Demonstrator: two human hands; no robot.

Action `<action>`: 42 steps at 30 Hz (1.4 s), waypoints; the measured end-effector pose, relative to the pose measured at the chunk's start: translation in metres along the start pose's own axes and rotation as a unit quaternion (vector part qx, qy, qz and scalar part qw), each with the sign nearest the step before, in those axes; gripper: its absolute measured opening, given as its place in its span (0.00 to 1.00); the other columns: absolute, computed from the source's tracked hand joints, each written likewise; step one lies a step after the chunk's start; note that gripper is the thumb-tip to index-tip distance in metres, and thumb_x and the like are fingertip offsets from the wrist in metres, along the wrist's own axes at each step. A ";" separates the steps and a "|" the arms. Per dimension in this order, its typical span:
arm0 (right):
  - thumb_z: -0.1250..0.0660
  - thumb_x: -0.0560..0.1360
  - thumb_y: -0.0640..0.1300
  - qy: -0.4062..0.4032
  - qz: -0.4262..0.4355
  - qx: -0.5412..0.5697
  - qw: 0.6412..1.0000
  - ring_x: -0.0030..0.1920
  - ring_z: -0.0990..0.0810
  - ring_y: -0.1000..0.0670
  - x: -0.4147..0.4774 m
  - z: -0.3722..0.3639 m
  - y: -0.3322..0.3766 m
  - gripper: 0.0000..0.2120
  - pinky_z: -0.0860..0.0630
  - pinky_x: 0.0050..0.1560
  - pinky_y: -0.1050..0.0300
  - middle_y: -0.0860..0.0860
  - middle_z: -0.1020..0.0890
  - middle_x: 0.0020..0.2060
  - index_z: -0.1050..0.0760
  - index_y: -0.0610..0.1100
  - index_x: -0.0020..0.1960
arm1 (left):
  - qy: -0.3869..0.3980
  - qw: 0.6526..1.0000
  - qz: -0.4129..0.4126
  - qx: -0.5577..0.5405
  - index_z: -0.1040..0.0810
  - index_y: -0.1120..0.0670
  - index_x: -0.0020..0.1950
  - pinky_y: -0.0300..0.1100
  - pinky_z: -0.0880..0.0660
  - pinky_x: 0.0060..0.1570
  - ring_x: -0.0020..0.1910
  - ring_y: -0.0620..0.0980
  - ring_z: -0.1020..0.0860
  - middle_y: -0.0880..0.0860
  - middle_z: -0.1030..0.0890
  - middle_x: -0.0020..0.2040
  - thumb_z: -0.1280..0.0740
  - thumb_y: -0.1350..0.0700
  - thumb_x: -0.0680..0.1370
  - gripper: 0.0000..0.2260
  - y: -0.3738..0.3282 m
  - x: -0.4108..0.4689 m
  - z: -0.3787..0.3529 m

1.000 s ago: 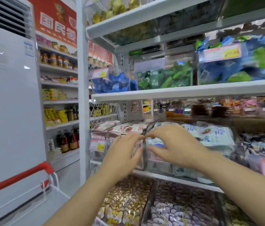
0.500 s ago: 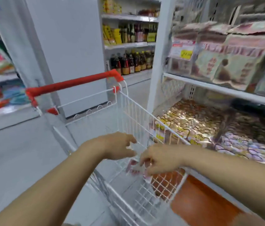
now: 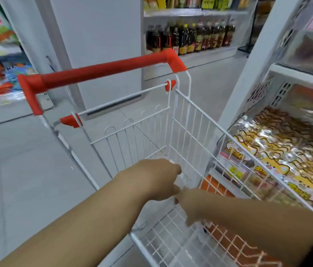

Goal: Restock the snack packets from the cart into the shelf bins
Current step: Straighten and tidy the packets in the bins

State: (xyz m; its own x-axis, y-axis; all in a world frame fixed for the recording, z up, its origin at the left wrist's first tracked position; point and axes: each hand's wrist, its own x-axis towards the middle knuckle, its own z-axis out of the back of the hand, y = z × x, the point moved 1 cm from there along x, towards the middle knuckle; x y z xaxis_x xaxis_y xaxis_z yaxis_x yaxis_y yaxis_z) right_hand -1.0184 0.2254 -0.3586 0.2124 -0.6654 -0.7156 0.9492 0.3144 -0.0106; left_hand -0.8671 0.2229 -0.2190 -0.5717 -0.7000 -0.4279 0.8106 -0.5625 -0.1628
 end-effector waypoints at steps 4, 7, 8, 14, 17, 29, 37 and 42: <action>0.31 0.76 0.36 -0.069 -0.014 -0.047 0.996 0.55 0.23 0.42 0.002 -0.010 0.002 0.27 0.24 0.53 0.49 0.40 0.28 0.63 0.36 0.43 0.72 | 0.001 1.000 -0.014 0.007 0.39 0.48 0.79 0.50 0.29 0.62 0.71 0.55 0.28 0.52 0.31 0.76 0.39 0.44 0.84 0.25 -0.003 0.003 -0.002; 0.35 0.77 0.33 -0.067 -0.004 -0.016 0.998 0.46 0.24 0.46 -0.013 0.016 0.001 0.19 0.25 0.45 0.52 0.43 0.23 0.56 0.28 0.42 0.67 | 0.007 1.000 -0.002 0.010 0.38 0.48 0.79 0.50 0.30 0.62 0.70 0.55 0.28 0.52 0.29 0.74 0.40 0.44 0.84 0.24 0.001 0.002 -0.005; 0.36 0.76 0.33 -0.081 0.000 -0.001 0.997 0.44 0.24 0.46 -0.022 0.027 0.000 0.17 0.25 0.44 0.52 0.44 0.23 0.52 0.25 0.41 0.64 | 0.005 1.000 0.006 0.003 0.37 0.47 0.78 0.50 0.29 0.63 0.70 0.54 0.28 0.52 0.29 0.74 0.41 0.44 0.84 0.23 0.004 0.002 -0.005; 0.29 0.75 0.46 -0.205 0.075 0.185 0.958 0.31 0.32 0.54 -0.114 0.077 -0.025 0.08 0.35 0.35 0.54 0.52 0.28 0.34 0.26 0.44 0.43 | -0.091 0.964 -0.049 -0.243 0.33 0.45 0.76 0.41 0.24 0.58 0.59 0.46 0.20 0.46 0.25 0.69 0.33 0.44 0.80 0.25 0.011 -0.012 0.011; 0.27 0.74 0.49 -0.238 0.106 0.281 0.924 0.31 0.28 0.58 -0.165 0.087 -0.030 0.07 0.31 0.36 0.57 0.55 0.24 0.32 0.21 0.47 0.48 | -0.114 0.925 -0.105 -0.347 0.28 0.46 0.71 0.40 0.19 0.50 0.49 0.46 0.16 0.46 0.22 0.61 0.26 0.50 0.76 0.25 0.000 -0.021 0.021; 0.30 0.77 0.53 -0.455 0.021 0.610 0.649 0.55 0.17 0.49 -0.311 0.082 -0.065 0.10 0.23 0.47 0.58 0.51 0.14 0.50 0.17 0.49 0.54 | -0.317 0.852 -0.194 -0.370 0.23 0.50 0.58 0.39 0.21 0.49 0.43 0.36 0.19 0.45 0.17 0.48 0.25 0.49 0.74 0.15 -0.084 -0.047 0.089; 0.30 0.72 0.58 -0.327 0.081 0.816 0.471 0.52 0.15 0.41 -0.384 0.081 -0.098 0.25 0.16 0.49 0.48 0.40 0.15 0.54 0.22 0.43 0.61 | -0.612 0.633 -0.461 0.112 0.28 0.50 0.55 0.41 0.23 0.40 0.47 0.49 0.21 0.50 0.20 0.53 0.35 0.55 0.74 0.10 -0.155 -0.036 0.139; 0.27 0.74 0.40 -0.475 0.017 0.635 0.609 0.45 0.17 0.47 -0.404 0.101 -0.127 0.09 0.22 0.46 0.52 0.40 0.14 0.48 0.19 0.41 0.53 | -0.613 0.583 -0.509 0.159 0.29 0.51 0.57 0.45 0.23 0.49 0.50 0.53 0.21 0.51 0.27 0.56 0.31 0.59 0.74 0.14 -0.170 -0.006 0.167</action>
State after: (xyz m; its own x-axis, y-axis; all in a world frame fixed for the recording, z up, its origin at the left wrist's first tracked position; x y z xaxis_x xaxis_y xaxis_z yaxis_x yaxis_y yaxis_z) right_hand -1.2010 0.3863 0.0027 -0.2982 -0.9539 0.0332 0.2263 -0.0368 0.9733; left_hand -1.0230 0.2495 -0.0402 -0.5548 0.3897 0.7351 0.0199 -0.8771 0.4799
